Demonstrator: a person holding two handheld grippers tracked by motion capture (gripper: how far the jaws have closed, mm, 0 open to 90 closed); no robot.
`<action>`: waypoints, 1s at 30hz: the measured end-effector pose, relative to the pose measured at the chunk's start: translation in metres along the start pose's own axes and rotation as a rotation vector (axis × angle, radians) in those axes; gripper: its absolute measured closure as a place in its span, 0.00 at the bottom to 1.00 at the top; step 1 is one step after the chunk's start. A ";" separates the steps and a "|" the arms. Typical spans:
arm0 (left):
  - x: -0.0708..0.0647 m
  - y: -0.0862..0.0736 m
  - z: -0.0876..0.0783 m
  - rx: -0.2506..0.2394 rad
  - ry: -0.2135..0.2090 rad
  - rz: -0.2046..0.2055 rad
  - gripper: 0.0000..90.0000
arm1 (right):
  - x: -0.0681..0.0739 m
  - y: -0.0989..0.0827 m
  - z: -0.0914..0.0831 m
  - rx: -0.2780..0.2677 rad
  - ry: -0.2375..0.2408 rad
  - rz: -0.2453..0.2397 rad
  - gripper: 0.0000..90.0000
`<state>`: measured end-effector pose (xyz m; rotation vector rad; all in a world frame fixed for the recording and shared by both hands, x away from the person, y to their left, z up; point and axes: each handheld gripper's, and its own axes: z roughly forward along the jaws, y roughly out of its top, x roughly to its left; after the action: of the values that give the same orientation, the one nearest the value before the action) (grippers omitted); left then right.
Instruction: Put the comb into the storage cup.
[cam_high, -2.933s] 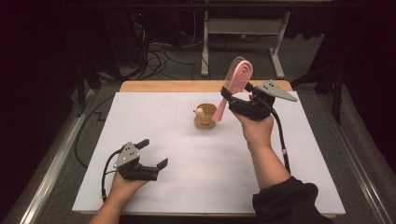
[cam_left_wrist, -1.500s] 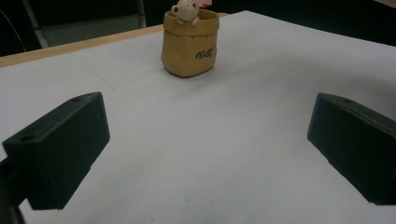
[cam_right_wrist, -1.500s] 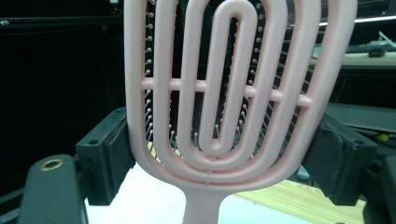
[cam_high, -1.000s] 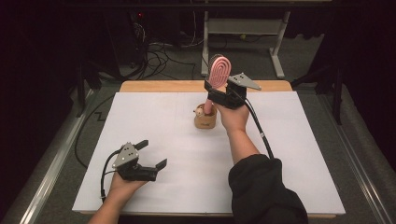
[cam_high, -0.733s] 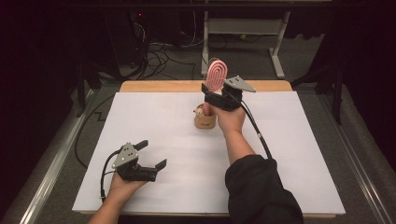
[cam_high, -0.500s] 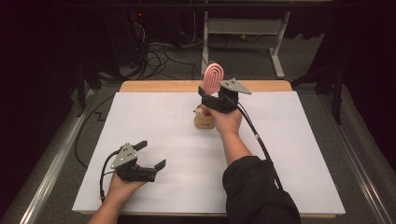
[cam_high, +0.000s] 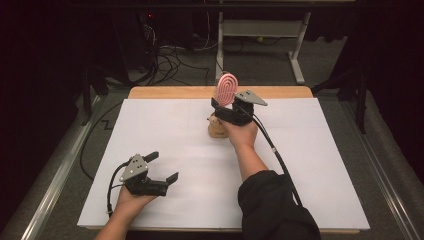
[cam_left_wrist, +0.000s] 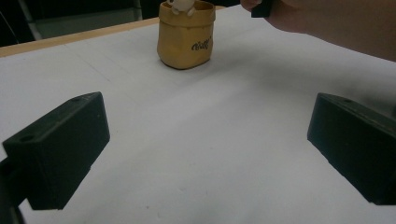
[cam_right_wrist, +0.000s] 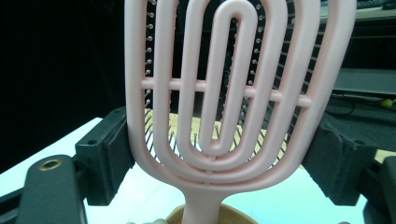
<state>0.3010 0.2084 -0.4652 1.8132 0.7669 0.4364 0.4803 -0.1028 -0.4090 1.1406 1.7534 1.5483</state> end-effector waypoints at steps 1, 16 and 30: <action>0.000 0.000 0.000 0.001 -0.001 0.000 0.00 | 0.000 0.000 0.000 0.002 0.000 0.001 0.22; -0.002 0.000 0.002 0.009 -0.003 0.004 0.00 | -0.016 0.002 -0.005 0.035 0.008 0.078 0.21; -0.002 0.000 0.002 0.011 -0.007 0.005 0.00 | -0.029 0.000 -0.011 0.041 0.006 0.124 0.19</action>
<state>0.3008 0.2061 -0.4660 1.8266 0.7612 0.4293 0.4857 -0.1333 -0.4114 1.2880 1.7548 1.5957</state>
